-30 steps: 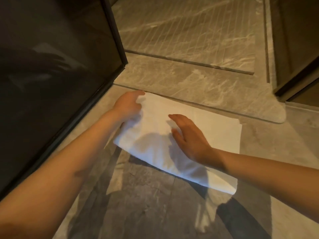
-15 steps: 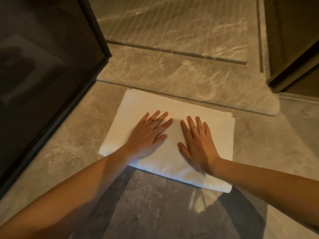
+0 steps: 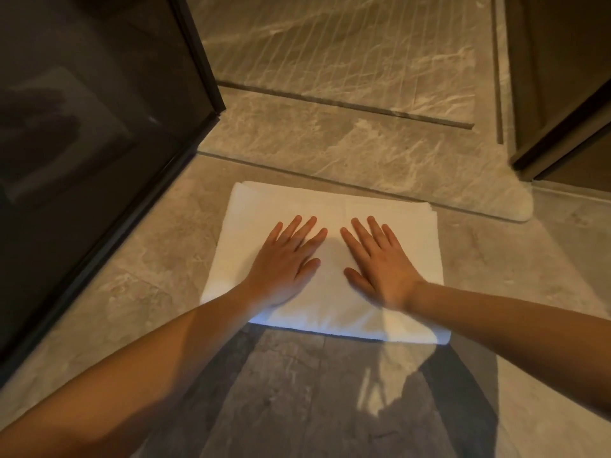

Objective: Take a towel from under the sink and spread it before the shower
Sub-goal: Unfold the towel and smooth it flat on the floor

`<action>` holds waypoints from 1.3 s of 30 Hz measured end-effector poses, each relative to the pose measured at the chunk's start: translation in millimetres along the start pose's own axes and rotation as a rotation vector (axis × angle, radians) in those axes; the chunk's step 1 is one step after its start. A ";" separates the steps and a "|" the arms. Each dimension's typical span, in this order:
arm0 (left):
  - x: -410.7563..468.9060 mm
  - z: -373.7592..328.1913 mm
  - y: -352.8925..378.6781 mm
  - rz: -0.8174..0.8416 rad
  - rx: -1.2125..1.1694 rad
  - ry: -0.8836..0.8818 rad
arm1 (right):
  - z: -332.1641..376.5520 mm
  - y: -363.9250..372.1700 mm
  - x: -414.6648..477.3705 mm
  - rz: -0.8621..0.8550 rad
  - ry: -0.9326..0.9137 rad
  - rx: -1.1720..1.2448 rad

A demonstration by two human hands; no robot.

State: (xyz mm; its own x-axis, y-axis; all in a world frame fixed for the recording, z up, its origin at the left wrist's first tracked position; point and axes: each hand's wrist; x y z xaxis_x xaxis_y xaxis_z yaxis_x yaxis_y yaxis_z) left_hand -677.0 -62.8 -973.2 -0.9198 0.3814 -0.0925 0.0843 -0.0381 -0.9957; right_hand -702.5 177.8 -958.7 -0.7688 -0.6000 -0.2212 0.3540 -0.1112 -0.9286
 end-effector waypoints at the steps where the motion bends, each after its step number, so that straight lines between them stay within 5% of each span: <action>1: -6.6 -5.3 0.7 0.011 -0.002 -0.053 | -6.8 -5.4 6.4 0.040 -0.058 -0.045; 6: -36.0 -30.9 -6.5 0.155 -0.023 -0.225 | -31.8 -36.7 47.1 0.184 -0.358 -0.268; 10: -37.7 -42.7 -21.1 0.301 -0.044 -0.308 | -18.5 -51.8 65.3 0.222 -0.412 -0.302; 12: -30.5 -30.0 -33.9 0.245 -0.030 -0.286 | -2.5 -42.3 53.2 0.090 -0.317 -0.186; 14: -25.3 -6.2 -42.1 0.084 -0.014 -0.152 | 15.2 -25.4 32.1 -0.085 -0.033 0.012; 17: -34.0 27.8 -33.0 0.008 0.009 0.056 | 33.7 0.5 4.6 -0.121 0.265 0.068; 31: -137.7 45.6 -21.6 0.377 0.127 -0.194 | 54.2 -17.7 99.7 0.207 -0.345 -0.256; 39: -188.9 73.0 -38.3 0.438 -0.011 -0.225 | 111.3 -1.6 91.3 0.101 -0.289 -0.071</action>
State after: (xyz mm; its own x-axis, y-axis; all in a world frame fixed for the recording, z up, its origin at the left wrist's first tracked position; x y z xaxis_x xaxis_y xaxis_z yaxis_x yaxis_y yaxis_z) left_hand -534.4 -200.9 -917.4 -0.8567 0.1229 -0.5010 0.4847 -0.1407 -0.8633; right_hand -714.0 35.0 -944.2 -0.5446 -0.8067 -0.2293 0.3749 0.0105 -0.9270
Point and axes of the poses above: each hand's wrist, its own x-axis towards the middle knuckle, its own y-axis out of the palm, z = x × y, and after that the axes turned 10 degrees about x, right-handed
